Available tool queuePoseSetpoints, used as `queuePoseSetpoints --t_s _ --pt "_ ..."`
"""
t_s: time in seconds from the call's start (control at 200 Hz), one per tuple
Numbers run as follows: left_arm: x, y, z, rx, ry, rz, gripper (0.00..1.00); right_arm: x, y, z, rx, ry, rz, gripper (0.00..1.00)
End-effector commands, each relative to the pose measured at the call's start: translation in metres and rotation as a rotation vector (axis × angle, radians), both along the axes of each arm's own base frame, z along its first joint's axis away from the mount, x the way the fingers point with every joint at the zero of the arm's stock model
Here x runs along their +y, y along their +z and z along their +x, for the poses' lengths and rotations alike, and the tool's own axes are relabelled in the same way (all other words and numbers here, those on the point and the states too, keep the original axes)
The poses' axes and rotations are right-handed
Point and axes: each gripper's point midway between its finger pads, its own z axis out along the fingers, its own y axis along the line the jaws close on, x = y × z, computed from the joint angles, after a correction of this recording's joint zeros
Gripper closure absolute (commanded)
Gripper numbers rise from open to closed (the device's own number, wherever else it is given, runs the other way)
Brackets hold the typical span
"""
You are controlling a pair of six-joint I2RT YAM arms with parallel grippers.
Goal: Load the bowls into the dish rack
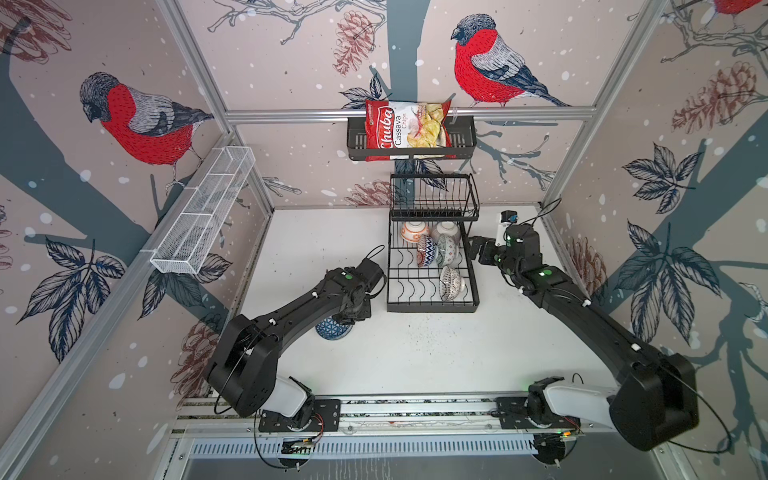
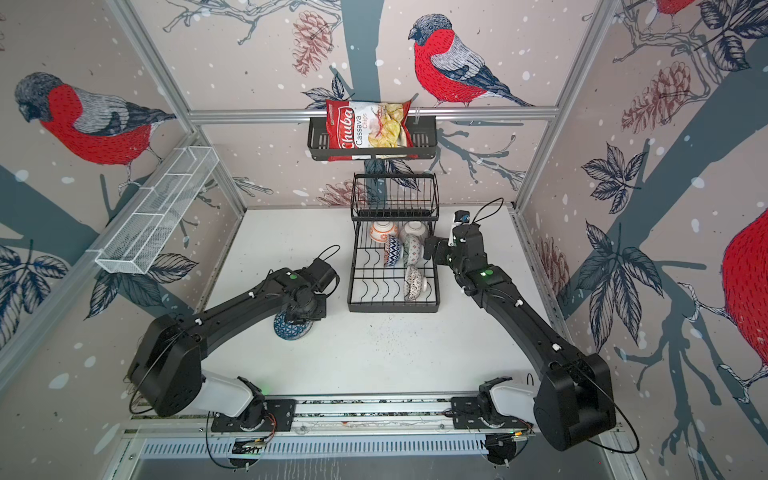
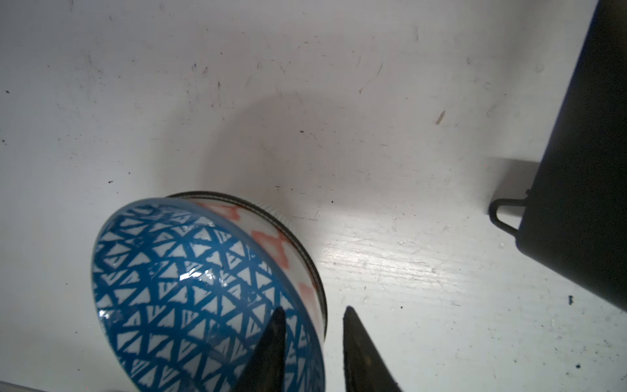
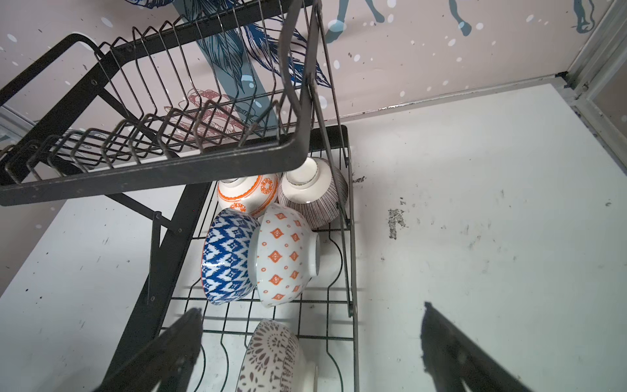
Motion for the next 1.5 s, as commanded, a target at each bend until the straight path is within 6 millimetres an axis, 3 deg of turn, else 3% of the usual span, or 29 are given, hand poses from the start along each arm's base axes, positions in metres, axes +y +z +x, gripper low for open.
queuePoseSetpoints --t_s 0.0,0.51,0.89,0.91,1.226,1.496 --pt "0.004 -0.001 -0.001 -0.001 0.014 0.025 0.72 0.002 0.004 0.002 -0.013 0.006 0.017 0.0" --pt "0.009 -0.01 -0.005 0.014 0.016 0.057 0.88 0.005 -0.006 0.004 0.014 0.016 0.014 0.0" --pt "0.016 0.001 -0.005 -0.015 0.024 0.087 1.0 0.009 -0.005 0.003 0.014 0.035 0.026 0.0" --pt "0.012 0.009 0.001 -0.038 0.028 0.074 1.0 0.009 -0.005 0.002 0.016 0.038 0.027 0.0" --pt "0.013 0.038 0.01 -0.118 0.043 0.057 1.0 0.027 -0.001 -0.003 0.004 0.137 0.054 0.0" --pt "-0.017 0.076 0.034 -0.25 0.002 -0.105 1.0 0.056 0.001 -0.014 -0.007 0.246 0.083 0.0"
